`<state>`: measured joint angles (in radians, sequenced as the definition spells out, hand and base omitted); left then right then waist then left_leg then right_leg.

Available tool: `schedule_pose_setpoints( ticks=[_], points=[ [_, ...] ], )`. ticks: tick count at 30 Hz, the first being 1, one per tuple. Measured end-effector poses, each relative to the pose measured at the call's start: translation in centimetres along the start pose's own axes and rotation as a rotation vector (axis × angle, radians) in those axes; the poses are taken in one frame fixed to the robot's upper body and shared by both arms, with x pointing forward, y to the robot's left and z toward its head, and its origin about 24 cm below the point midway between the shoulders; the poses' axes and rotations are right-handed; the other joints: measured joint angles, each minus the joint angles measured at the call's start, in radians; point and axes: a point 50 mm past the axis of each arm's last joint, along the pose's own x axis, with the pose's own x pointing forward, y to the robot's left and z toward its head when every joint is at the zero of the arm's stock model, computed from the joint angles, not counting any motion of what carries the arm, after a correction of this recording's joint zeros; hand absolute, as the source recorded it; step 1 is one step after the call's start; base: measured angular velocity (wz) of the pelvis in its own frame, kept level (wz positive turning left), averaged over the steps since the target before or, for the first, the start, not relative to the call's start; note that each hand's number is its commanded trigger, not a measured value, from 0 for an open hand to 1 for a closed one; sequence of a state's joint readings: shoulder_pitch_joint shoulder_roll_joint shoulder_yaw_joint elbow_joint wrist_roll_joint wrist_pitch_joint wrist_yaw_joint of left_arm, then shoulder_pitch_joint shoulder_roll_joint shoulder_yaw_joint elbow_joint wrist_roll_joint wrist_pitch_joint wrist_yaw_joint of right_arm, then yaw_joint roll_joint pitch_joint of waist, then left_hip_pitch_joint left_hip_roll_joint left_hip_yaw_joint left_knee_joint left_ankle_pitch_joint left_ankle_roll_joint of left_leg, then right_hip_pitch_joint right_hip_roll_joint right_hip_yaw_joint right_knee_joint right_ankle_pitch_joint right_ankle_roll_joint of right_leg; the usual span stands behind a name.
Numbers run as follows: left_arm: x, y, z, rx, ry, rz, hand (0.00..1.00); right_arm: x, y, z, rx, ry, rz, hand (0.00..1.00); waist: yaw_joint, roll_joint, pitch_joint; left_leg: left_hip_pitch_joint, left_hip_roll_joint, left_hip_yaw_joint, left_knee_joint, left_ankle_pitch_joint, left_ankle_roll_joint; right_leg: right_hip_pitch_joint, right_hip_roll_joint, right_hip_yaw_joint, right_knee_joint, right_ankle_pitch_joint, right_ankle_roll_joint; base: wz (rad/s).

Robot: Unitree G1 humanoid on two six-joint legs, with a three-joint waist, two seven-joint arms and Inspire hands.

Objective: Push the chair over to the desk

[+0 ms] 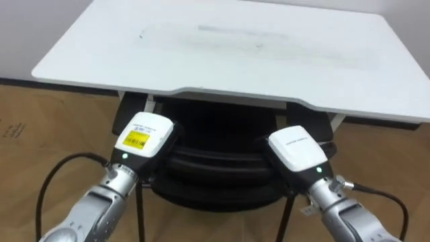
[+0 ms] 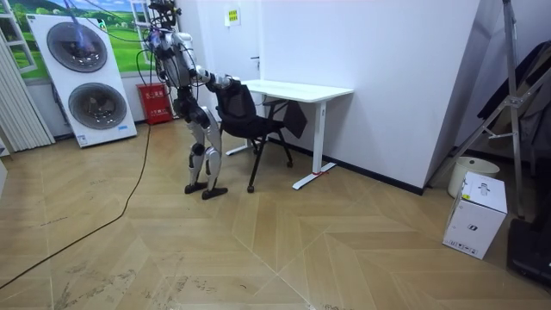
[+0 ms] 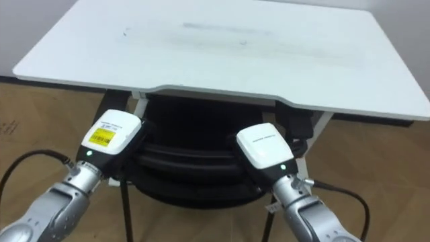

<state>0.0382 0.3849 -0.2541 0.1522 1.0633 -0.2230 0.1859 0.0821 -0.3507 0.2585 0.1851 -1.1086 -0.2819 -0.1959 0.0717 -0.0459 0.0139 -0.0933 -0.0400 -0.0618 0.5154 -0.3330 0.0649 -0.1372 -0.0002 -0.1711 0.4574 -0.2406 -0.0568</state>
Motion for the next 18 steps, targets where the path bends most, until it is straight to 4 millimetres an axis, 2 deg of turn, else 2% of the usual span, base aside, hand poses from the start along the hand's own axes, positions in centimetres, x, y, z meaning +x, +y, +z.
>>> schedule_pose_setpoints(
  ticks=[2, 3, 5, 6, 7, 9, 10, 11, 14, 16, 18],
  points=[
    [0.02, -0.01, 0.01, -0.001, -0.002, 0.0, 1.0, 0.06, -0.01, -0.02, 0.0, 0.0, 0.003, 1.0, -0.003, 0.011, 0.0067, 0.0, 0.015, 0.016, 0.047, -0.025, -0.008, 0.012, 0.006, -0.009, 0.016, -0.012, -0.006, -0.07],
    [0.02, -0.04, 0.01, -0.002, -0.001, -0.001, 1.0, 0.08, 0.0, -0.04, 0.002, 0.001, 0.004, 1.0, -0.009, 0.011, 0.0076, -0.003, 0.02, 0.033, 0.06, -0.028, -0.011, 0.014, 0.006, -0.01, 0.021, -0.017, -0.004, 0.07],
    [0.04, -0.34, 0.23, -0.009, -0.001, -0.016, 1.0, -0.05, 0.43, -0.24, 0.009, 0.008, 0.01, 1.0, -0.019, 0.01, 0.0091, -0.015, 0.056, 0.137, 0.13, -0.026, -0.018, 0.023, 0.004, -0.005, 0.039, -0.035, 0.002, 0.13],
    [0.03, -0.41, 0.28, -0.011, 0.0, -0.022, 1.0, -0.09, 0.53, -0.27, 0.01, 0.008, 0.014, 1.0, -0.02, 0.002, 0.0101, -0.017, 0.06, 0.15, 0.142, -0.025, -0.019, 0.023, 0.004, 0.001, 0.045, -0.038, 0.002, -0.11],
    [0.04, -0.46, 0.34, -0.011, 0.0, -0.026, 1.0, -0.08, 0.55, -0.29, 0.012, 0.011, 0.016, 1.0, -0.013, 0.009, 0.0054, -0.014, 0.061, 0.153, 0.143, -0.026, -0.021, 0.021, 0.004, 0.008, 0.049, -0.039, 0.003, -0.24],
    [0.06, -0.3, 0.27, -0.009, 0.001, -0.013, 1.0, 0.14, 0.33, -0.32, 0.009, 0.008, 0.009, 1.0, -0.012, 0.005, 0.0067, -0.005, 0.057, 0.155, 0.097, -0.032, -0.03, 0.006, 0.005, 0.017, 0.047, -0.034, 0.002, -0.18],
    [0.06, -0.18, 0.24, -0.002, 0.001, -0.002, 1.0, 0.25, 0.2, -0.29, 0.007, 0.005, 0.004, 1.0, -0.012, -0.001, 0.0028, 0.009, 0.049, 0.162, 0.042, -0.034, -0.022, -0.007, 0.007, 0.03, 0.042, -0.021, 0.004, -0.18],
    [0.05, -0.15, 0.2, -0.001, 0.003, 0.004, 1.0, 0.33, 0.11, -0.26, 0.005, 0.004, 0.0, 1.0, -0.003, -0.006, 0.0019, 0.019, 0.041, 0.174, -0.001, -0.014, 0.013, -0.017, 0.005, 0.041, 0.033, -0.001, -0.003, -0.21],
    [-0.27, -0.29, 0.13, -0.008, 0.015, 0.004, 1.0, 0.39, 0.03, -0.12, -0.005, -0.003, 0.001, 1.0, 0.025, -0.005, -0.0013, 0.048, 0.04, 0.216, -0.074, 0.018, 0.014, -0.021, 0.014, 0.08, -0.004, 0.032, -0.004, -0.4],
    [-0.48, -0.32, 0.11, -0.01, 0.02, 0.009, 1.0, 0.42, -0.11, -0.05, -0.011, -0.008, 0.001, 1.0, 0.037, 0.0, -0.0049, 0.055, 0.04, 0.228, -0.104, 0.028, 0.011, -0.021, 0.022, 0.093, -0.034, 0.053, -0.007, -0.3],
    [-0.62, -0.32, 0.12, -0.012, 0.022, 0.015, 1.0, 0.39, -0.25, 0.03, -0.02, -0.012, -0.004, 1.0, 0.035, 0.005, -0.0075, 0.059, 0.041, 0.239, -0.13, 0.042, 0.012, -0.021, 0.024, 0.097, -0.061, 0.072, -0.007, -0.19]
  ],
)
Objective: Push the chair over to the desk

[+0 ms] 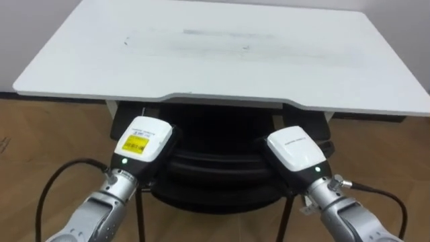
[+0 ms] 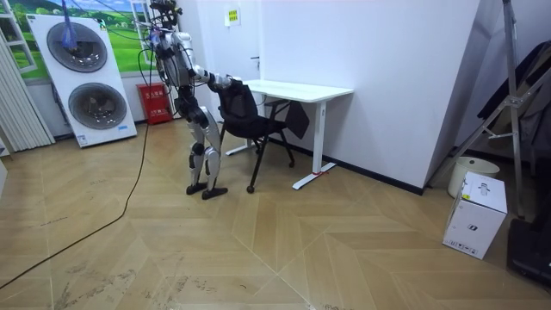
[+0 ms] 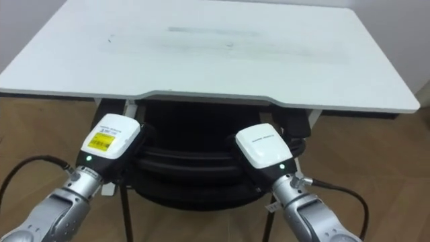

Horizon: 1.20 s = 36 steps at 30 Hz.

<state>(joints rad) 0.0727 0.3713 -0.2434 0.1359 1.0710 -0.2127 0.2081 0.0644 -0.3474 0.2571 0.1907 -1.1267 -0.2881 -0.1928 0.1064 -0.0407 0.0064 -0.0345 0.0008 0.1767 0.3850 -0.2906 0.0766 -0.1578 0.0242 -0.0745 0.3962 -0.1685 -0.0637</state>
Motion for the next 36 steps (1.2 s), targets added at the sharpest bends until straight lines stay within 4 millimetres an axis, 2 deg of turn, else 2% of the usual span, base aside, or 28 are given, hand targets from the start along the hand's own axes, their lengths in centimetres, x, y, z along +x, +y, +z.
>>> schedule_pose_setpoints(
  ticks=[1, 2, 4, 12, 13, 14, 16, 17, 18, 22, 27, 30, 36],
  points=[
    [-0.1, -0.1, 0.0, -0.002, 0.003, 0.0, 1.0, 0.0, -0.1, 0.0, -0.009, -0.002, -0.001, 1.0, 0.002, 0.003, -0.0002, 0.009, -0.003, 0.011, -0.023, 0.009, 0.002, 0.0, 0.0, 0.009, -0.009, 0.007, 0.001, -0.22],
    [-0.2, -0.2, 0.0, -0.01, 0.009, -0.001, 1.0, 0.1, -0.1, 0.1, -0.017, -0.002, -0.001, 1.0, 0.0, 0.011, -0.0051, 0.012, -0.006, 0.012, -0.036, 0.012, 0.003, -0.001, 0.003, 0.02, -0.019, 0.014, 0.005, -0.22],
    [-0.2, -0.2, 0.1, -0.013, 0.01, -0.002, 1.0, 0.1, -0.2, 0.0, -0.022, 0.0, -0.002, 1.0, -0.01, 0.017, -0.0082, 0.015, -0.01, 0.015, -0.05, 0.018, 0.008, -0.001, 0.0, 0.023, -0.024, 0.017, 0.008, -0.05],
    [0.2, 0.0, 0.1, -0.014, 0.012, 0.014, 1.0, 0.3, -0.5, -0.1, -0.03, 0.008, -0.024, 1.0, -0.032, 0.025, -0.0053, 0.031, -0.016, 0.043, -0.094, 0.027, 0.02, -0.001, -0.003, 0.035, -0.036, 0.027, 0.019, -0.07],
    [0.2, 0.1, 0.1, -0.013, 0.012, 0.019, 1.0, 0.4, -0.6, -0.1, -0.032, 0.007, -0.028, 0.72, -0.039, 0.026, -0.005, 0.031, -0.017, 0.043, -0.098, 0.028, 0.021, 0.0, -0.004, 0.036, -0.037, 0.028, 0.02, 0.0],
    [0.2, 0.2, 0.1, -0.012, 0.012, 0.024, 1.0, 0.5, -0.7, -0.1, -0.034, 0.007, -0.03, 0.0, -0.045, 0.025, -0.0049, 0.031, -0.018, 0.044, -0.103, 0.029, 0.022, 0.001, -0.004, 0.038, -0.038, 0.028, 0.021, 0.0],
    [0.3, 0.2, 0.1, -0.011, 0.013, 0.035, 1.0, 0.6, -0.8, -0.1, -0.035, 0.006, -0.034, 0.0, -0.052, 0.025, -0.0048, 0.033, -0.02, 0.045, -0.113, 0.031, 0.024, 0.0, -0.003, 0.041, -0.043, 0.029, 0.022, 0.0],
    [0.4, 0.3, 0.1, -0.009, 0.012, 0.042, 0.32, 0.6, -0.9, -0.1, -0.035, 0.009, -0.038, 0.0, -0.057, 0.026, -0.0047, 0.033, -0.02, 0.045, -0.118, 0.032, 0.024, 0.002, -0.003, 0.041, -0.052, 0.031, 0.025, 0.0],
    [0.4, 0.4, 0.1, -0.008, 0.011, 0.044, 0.0, 0.6, -0.9, -0.1, -0.035, 0.01, -0.04, 0.0, -0.059, 0.025, -0.0045, 0.033, -0.02, 0.045, -0.121, 0.033, 0.024, 0.002, -0.003, 0.041, -0.054, 0.031, 0.025, 0.0],
    [0.5, 0.6, 0.0, -0.004, 0.01, 0.055, 0.0, 0.9, -1.5, -0.1, -0.023, 0.024, -0.056, 0.0, -0.077, 0.022, -0.0029, 0.048, -0.031, 0.047, -0.165, 0.05, 0.028, -0.002, -0.006, 0.045, -0.058, 0.032, 0.028, -0.04],
    [1.0, 1.0, 0.1, -0.048, 0.027, 0.081, 0.0, 0.8, -2.3, -0.9, 0.037, 0.064, -0.096, 0.0, -0.075, 0.019, -0.0009, 0.065, -0.03, 0.062, -0.185, 0.054, 0.029, 0.01, -0.002, 0.048, -0.083, 0.037, 0.032, -0.08],
    [1.5, 1.4, 0.3, -0.077, 0.032, 0.111, 0.0, 0.7, -2.7, -1.5, 0.039, 0.092, -0.113, 0.0, -0.075, 0.009, 0.0046, 0.064, -0.029, 0.064, -0.187, 0.054, 0.029, 0.01, 0.001, 0.05, -0.09, 0.039, 0.033, 0.0],
    [1.9, 1.9, 0.2, -0.101, 0.038, 0.131, 0.0, 0.7, -3.5, -2.0, 0.038, 0.12, -0.14, 0.0, -0.074, 0.006, 0.0038, 0.062, -0.026, 0.075, -0.192, 0.054, 0.029, 0.009, 0.015, 0.072, -0.107, 0.05, 0.035, -0.08]
  ],
)
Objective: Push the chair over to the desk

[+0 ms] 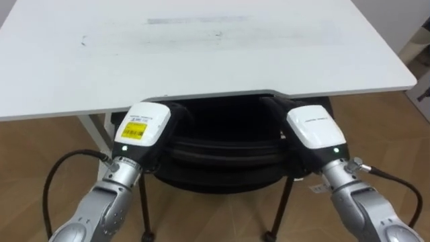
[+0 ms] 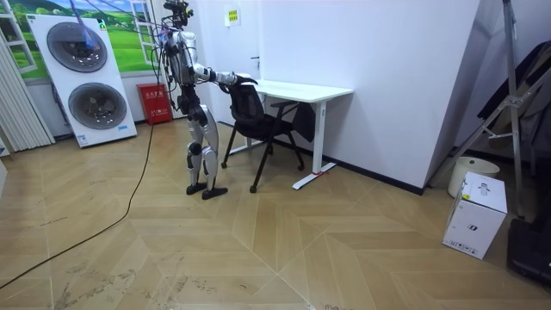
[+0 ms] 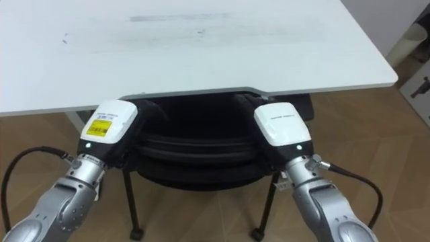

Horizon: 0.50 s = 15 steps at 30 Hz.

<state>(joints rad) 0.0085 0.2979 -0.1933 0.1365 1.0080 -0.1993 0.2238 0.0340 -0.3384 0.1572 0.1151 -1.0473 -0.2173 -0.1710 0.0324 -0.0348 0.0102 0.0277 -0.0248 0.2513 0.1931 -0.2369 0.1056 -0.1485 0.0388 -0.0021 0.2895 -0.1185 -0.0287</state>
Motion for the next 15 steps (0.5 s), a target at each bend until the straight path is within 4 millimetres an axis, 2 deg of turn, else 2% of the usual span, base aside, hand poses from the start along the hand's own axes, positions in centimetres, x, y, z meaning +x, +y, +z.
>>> schedule_pose_setpoints(
  ticks=[5, 15],
  points=[
    [0.1, 0.5, -0.6, -0.037, 0.035, 0.021, 0.0, 0.4, -1.8, -1.4, 0.01, 0.043, -0.053, 0.0, -0.01, -0.003, 0.0013, -0.001, 0.0, 0.013, -0.002, 0.0, 0.0, -0.007, 0.0, 0.009, 0.002, 0.005, 0.0, -0.09],
    [0.4, 1.7, -1.8, -0.059, 0.099, 0.076, 0.0, 0.9, -3.7, -2.3, -0.038, 0.056, -0.092, 0.0, -0.031, -0.005, 0.0008, -0.023, 0.001, 0.017, 0.009, 0.001, 0.0, -0.03, 0.002, 0.025, 0.004, 0.012, 0.0, -0.03]
  ],
)
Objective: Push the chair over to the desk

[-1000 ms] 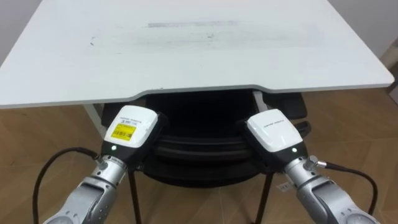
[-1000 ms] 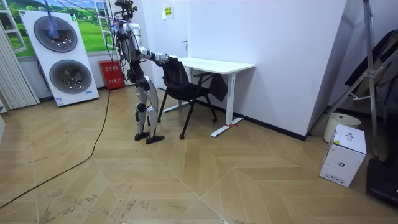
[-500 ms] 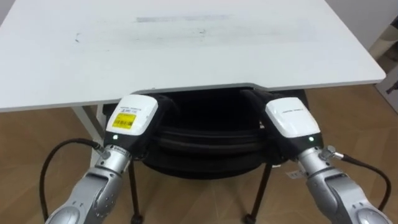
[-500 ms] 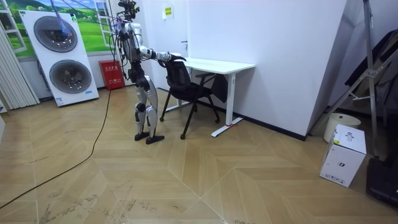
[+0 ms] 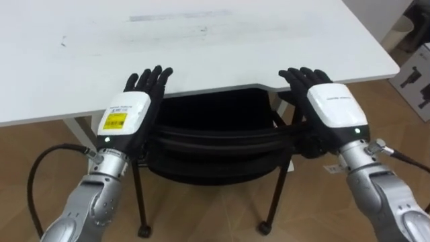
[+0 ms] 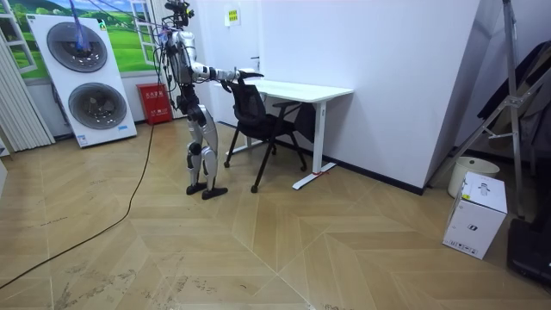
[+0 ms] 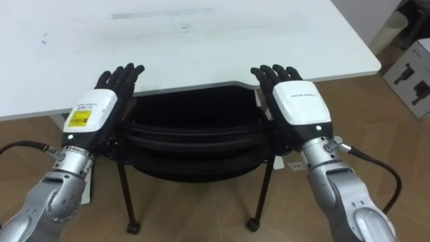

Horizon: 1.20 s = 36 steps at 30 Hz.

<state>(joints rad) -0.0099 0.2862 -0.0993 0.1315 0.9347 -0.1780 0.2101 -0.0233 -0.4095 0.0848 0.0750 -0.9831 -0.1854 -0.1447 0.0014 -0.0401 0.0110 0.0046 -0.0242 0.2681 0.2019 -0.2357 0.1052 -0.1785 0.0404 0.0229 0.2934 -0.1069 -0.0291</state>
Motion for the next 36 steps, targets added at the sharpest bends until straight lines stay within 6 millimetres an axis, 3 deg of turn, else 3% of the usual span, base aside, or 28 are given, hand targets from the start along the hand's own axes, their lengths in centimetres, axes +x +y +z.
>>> schedule_pose_setpoints(
  ticks=[6, 12, 15, 16, 17, 18, 20, 25, 28, 36],
  points=[
    [0.1, 1.4, -0.9, -0.008, 0.034, 0.055, 0.0, -0.1, -0.7, -0.7, -0.018, 0.002, -0.006, 0.0, 0.0, -0.002, 0.0013, 0.002, 0.001, 0.0, 0.003, 0.001, -0.001, 0.004, 0.0, 0.0, 0.0, 0.002, -0.001, 0.0],
    [-0.6, 3.9, -3.9, 0.004, 0.155, 0.154, 0.0, -0.4, -2.0, -2.0, 0.004, 0.009, -0.049, 0.0, -0.02, -0.004, 0.0023, -0.001, 0.002, -0.002, -0.002, 0.007, 0.0, 0.003, -0.001, -0.003, -0.004, 0.005, -0.002, 0.04],
    [-1.0, 6.1, -5.1, -0.005, 0.189, 0.297, 0.0, -0.7, -6.8, -4.9, 0.042, 0.121, -0.364, 0.0, -0.023, -0.003, 0.0022, 0.0, 0.004, 0.002, -0.001, 0.007, 0.0, 0.004, 0.0, -0.004, -0.006, 0.006, -0.004, -0.04],
    [-1.2, 8.1, -5.4, -0.022, 0.192, 0.425, 0.0, -1.3, -9.6, -6.2, 0.077, 0.172, -0.556, 0.0, -0.026, 0.001, 0.0019, 0.0, 0.007, 0.0, -0.001, 0.007, -0.001, 0.013, 0.002, -0.006, -0.024, 0.013, -0.004, 0.0],
    [-1.4, 9.2, -5.6, -0.034, 0.188, 0.495, 0.0, -1.9, -11.0, -6.9, 0.098, 0.195, -0.656, 0.0, -0.023, 0.003, 0.0022, 0.002, 0.01, -0.001, -0.001, 0.006, -0.002, 0.02, 0.005, -0.007, -0.037, 0.019, -0.005, 0.03],
    [-2.1, 11.2, -6.1, -0.06, 0.191, 0.634, 0.0, -3.2, -13.4, -8.0, 0.134, 0.241, -0.844, 0.0, -0.024, 0.007, 0.001, 0.012, 0.014, -0.004, -0.007, 0.004, -0.005, 0.039, 0.01, -0.008, -0.058, 0.026, -0.007, 0.03],
    [-4.9, 13.8, -7.8, -0.043, 0.26, 0.826, 0.0, -6.2, -15.7, -9.6, 0.177, 0.321, -1.095, 0.0, -0.023, 0.021, -0.0063, 0.044, 0.02, -0.007, -0.025, -0.001, -0.012, 0.067, 0.019, -0.017, -0.076, 0.025, -0.008, 0.0],
    [-9.7, 15.3, -10.7, -0.055, 0.441, 1.008, 0.0, -12.0, -15.8, -12.6, 0.26, 0.532, -1.307, 0.0, -0.027, 0.043, -0.0114, 0.074, 0.024, -0.007, -0.039, -0.005, -0.017, 0.093, 0.025, -0.028, -0.071, 0.015, -0.012, -0.01],
    [-11.9, 15.3, -11.6, -0.073, 0.525, 1.075, 0.0, -13.9, -15.5, -13.4, 0.307, 0.611, -1.375, 0.0, -0.025, 0.044, -0.012, 0.074, 0.024, -0.006, -0.039, -0.006, -0.02, 0.094, 0.025, -0.026, -0.072, 0.01, -0.015, -0.02],
    [-15.8, 12.5, -12.4, -0.057, 0.704, 1.046, 0.0, -18.4, -10.0, -14.6, 0.572, 0.902, -1.385, 0.0, -0.021, 0.047, -0.0142, 0.076, 0.026, -0.008, -0.041, -0.008, -0.025, 0.101, 0.026, -0.027, -0.069, 0.005, -0.02, 0.0]
  ],
)
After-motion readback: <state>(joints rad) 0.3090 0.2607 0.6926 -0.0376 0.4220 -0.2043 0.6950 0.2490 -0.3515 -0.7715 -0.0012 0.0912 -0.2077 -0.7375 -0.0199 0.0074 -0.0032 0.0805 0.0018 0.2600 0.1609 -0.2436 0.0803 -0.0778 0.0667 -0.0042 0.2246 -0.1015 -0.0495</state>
